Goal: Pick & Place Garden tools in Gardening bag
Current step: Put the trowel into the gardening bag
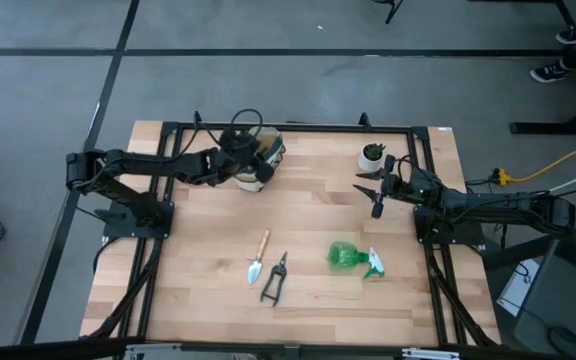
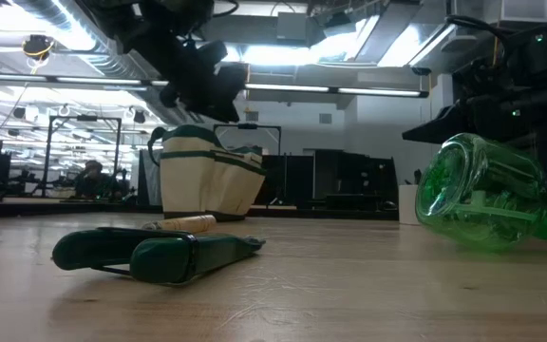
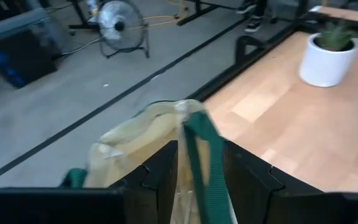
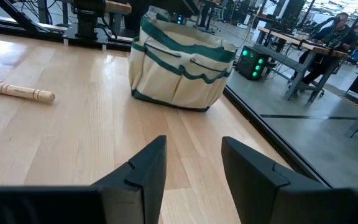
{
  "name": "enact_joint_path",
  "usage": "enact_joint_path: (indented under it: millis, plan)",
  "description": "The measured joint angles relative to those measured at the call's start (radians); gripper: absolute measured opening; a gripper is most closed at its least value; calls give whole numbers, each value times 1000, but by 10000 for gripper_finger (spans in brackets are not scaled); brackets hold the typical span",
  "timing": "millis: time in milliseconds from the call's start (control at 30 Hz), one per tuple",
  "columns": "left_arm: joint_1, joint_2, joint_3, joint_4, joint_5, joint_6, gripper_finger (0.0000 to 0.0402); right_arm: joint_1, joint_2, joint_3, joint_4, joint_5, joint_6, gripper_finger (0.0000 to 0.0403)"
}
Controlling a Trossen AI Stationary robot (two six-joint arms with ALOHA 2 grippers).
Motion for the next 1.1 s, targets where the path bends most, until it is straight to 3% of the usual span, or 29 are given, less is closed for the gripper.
enact_joint_path:
  millis: [233, 633, 1100]
  plan:
    - [-33, 0, 0, 31, 73, 0, 119, 0, 0, 0, 0, 0, 0, 158]
    - [-146, -1, 0, 55, 323, 35, 117, 0, 0, 0, 0, 0, 0, 158]
    - [-372, -1, 1, -36, 405, 48, 117, 0, 0, 0, 0, 0, 0, 158]
